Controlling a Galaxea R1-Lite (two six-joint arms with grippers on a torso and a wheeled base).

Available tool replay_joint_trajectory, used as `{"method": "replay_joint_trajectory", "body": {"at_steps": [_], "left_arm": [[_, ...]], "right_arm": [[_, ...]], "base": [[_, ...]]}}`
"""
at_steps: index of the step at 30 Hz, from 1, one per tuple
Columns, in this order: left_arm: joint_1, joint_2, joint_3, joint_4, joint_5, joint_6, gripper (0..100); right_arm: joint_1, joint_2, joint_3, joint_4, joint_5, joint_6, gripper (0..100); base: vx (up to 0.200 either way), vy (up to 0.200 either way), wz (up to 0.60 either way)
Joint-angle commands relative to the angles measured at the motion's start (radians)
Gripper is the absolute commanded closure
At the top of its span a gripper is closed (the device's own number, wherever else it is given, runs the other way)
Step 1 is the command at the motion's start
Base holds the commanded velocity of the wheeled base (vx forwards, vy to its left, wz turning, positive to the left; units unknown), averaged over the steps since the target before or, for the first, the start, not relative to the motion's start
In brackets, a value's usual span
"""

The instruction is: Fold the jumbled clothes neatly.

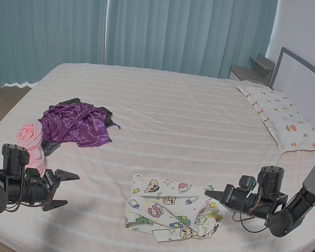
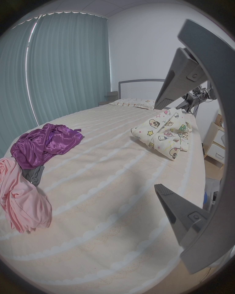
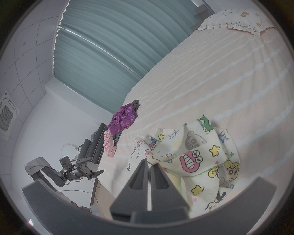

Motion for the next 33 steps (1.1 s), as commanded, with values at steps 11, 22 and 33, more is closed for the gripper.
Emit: {"method": "replay_joint_trajectory", "body": {"at_steps": [11, 22, 33], "left_arm": [[0.0, 0.0, 0.0, 0.0, 0.0, 0.0, 0], [-0.001, 0.001, 0.0, 0.0, 0.001, 0.001, 0], [-0.001, 0.001, 0.0, 0.0, 0.001, 0.001, 0]], "right_arm": [[-0.069, -0.062, -0.219, 0.282, 0.047, 0.0, 100], [-0.091, 0.137, -0.371, 0.319, 0.047, -0.006, 100], [-0.132, 0.274, -0.498, 0.334, 0.044, -0.008, 0]], "base": [[0.0, 0.0, 0.0], [0.0, 0.0, 0.0], [0.0, 0.0, 0.0]]}}
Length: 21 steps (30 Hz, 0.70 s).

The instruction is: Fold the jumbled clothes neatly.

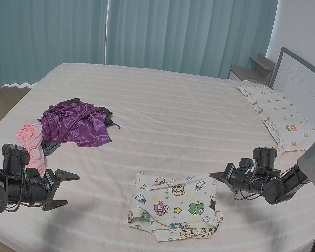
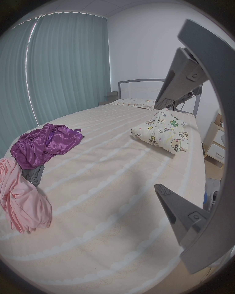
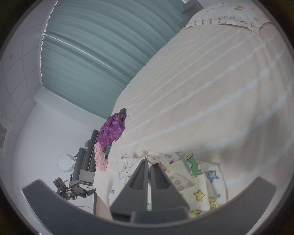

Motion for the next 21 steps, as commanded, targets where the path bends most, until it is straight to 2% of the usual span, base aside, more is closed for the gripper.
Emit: {"method": "replay_joint_trajectory", "body": {"at_steps": [1, 9, 16, 21], "left_arm": [[0.0, 0.001, 0.0, 0.0, 0.0, 0.0, 0], [-0.004, 0.003, 0.0, 0.0, 0.0, 0.001, 0], [-0.004, 0.003, 0.005, 0.0, 0.0, 0.001, 0], [-0.004, 0.003, 0.005, 0.0, 0.001, 0.001, 0]], "right_arm": [[-0.011, 0.086, -0.058, 0.015, -0.003, 0.001, 0], [-0.014, 0.076, -0.068, 0.048, -0.081, 0.0, 0], [-0.004, 0.048, -0.072, 0.048, -0.082, 0.0, 0], [0.064, 0.051, -0.064, 0.047, -0.076, 0.0, 0]], "base": [[0.0, 0.0, 0.0], [0.0, 0.0, 0.0], [0.0, 0.0, 0.0], [0.0, 0.0, 0.0]]}}
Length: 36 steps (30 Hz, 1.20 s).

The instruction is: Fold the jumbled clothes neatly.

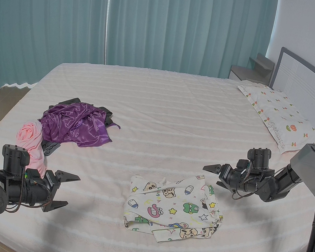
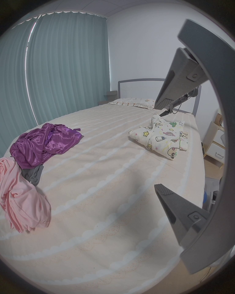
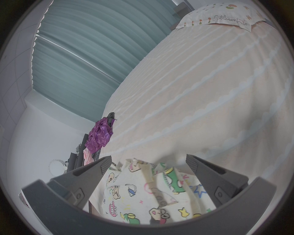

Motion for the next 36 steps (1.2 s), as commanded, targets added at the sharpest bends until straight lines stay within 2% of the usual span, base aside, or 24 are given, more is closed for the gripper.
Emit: {"method": "replay_joint_trajectory", "body": {"at_steps": [1, 9, 10, 16, 18, 27, 35, 36], "left_arm": [[0.0, 0.002, 0.0, 0.0, 0.001, 0.0, 0], [0.0, 0.002, 0.0, 0.0, 0.001, 0.0, 0], [0.0, 0.002, 0.0, 0.0, 0.001, 0.0, 0], [0.0, 0.002, 0.0, 0.0, 0.001, 0.0, 0], [-0.002, 0.002, 0.0, 0.0, 0.001, 0.0, 0], [-0.006, 0.006, 0.011, 0.0, 0.003, 0.018, 0], [-0.006, 0.006, 0.011, 0.0, 0.003, 0.018, 0], [-0.006, 0.006, 0.011, 0.0, 0.003, 0.018, 0]], "right_arm": [[0.054, 0.001, 0.011, 0.0, 0.001, 0.0, 0], [0.097, 0.053, -0.012, 0.003, 0.002, -0.011, 0], [0.1, 0.076, -0.04, 0.011, -0.005, -0.012, 100], [0.092, 0.085, -0.048, 0.008, -0.044, -0.009, 100], [0.082, 0.088, -0.052, 0.001, -0.084, -0.008, 100], [0.043, 0.073, -0.049, -0.002, -0.122, -0.003, 100], [0.046, 0.062, -0.015, -0.009, -0.122, -0.011, 100], [0.046, 0.062, -0.015, -0.017, -0.122, -0.009, 0]], "base": [[0.0, 0.0, 0.0], [0.0, 0.0, 0.0], [0.0, 0.0, 0.0], [0.0, 0.0, 0.0], [0.0, 0.0, 0.0], [0.0, 0.0, 0.0], [0.0, 0.0, 0.0], [0.0, 0.0, 0.0]]}}
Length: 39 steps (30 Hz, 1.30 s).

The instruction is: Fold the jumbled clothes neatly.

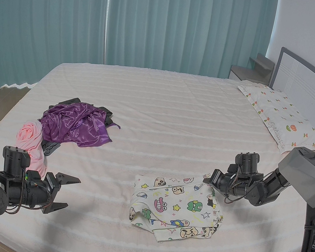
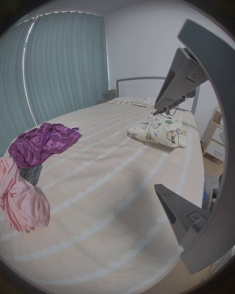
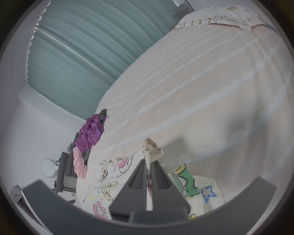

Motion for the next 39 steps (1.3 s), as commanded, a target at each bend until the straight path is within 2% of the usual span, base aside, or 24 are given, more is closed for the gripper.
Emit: {"method": "replay_joint_trajectory", "body": {"at_steps": [1, 9, 12, 13, 17, 19, 20, 23, 35, 36, 39], "left_arm": [[-0.001, 0.001, 0.0, 0.0, 0.0, -0.001, 0], [-0.001, 0.001, 0.0, 0.0, 0.0, -0.001, 0], [-0.001, 0.001, -0.001, 0.0, -0.002, -0.001, 0], [-0.001, 0.001, -0.001, 0.0, -0.002, -0.001, 0], [-0.001, 0.001, -0.001, -0.002, -0.002, 0.001, 0], [-0.001, 0.001, -0.001, -0.002, -0.002, 0.001, 0], [-0.001, 0.001, 0.0, -0.002, 0.0, 0.001, 0], [-0.001, 0.001, 0.0, 0.0, 0.0, 0.001, 0], [-0.001, 0.001, 0.0, 0.0, -0.002, 0.001, 0], [-0.001, 0.001, 0.0, -0.002, -0.002, 0.001, 0], [-0.001, 0.001, 0.0, -0.002, 0.0, -0.001, 0]], "right_arm": [[0.005, -0.008, 0.013, -0.022, -0.001, -0.002, 0], [-0.028, -0.092, 0.134, -0.135, -0.007, -0.001, 0], [-0.031, -0.147, 0.24, -0.169, 0.0, -0.007, 0], [-0.025, -0.192, 0.34, -0.207, 0.013, -0.017, 0], [-0.003, -0.241, 0.536, -0.321, 0.065, -0.088, 0], [0.002, -0.242, 0.56, -0.342, 0.069, -0.096, 0], [0.018, -0.241, 0.645, -0.416, 0.072, -0.108, 0], [0.038, -0.229, 0.683, -0.454, 0.071, -0.11, 0], [0.114, -0.195, 0.7, -0.456, 0.066, -0.119, 0], [0.117, -0.178, 0.689, -0.457, 0.065, -0.117, 100], [0.114, -0.169, 0.691, -0.463, 0.062, -0.12, 100]], "base": [[0.0, 0.0, 0.0], [0.0, 0.0, 0.0], [0.0, 0.0, 0.0], [0.0, 0.0, 0.0], [0.0, 0.0, 0.0], [0.0, 0.0, 0.0], [0.0, 0.0, 0.0], [0.0, 0.0, 0.0], [0.0, 0.0, 0.0], [0.0, 0.0, 0.0], [0.0, 0.0, 0.0]]}}
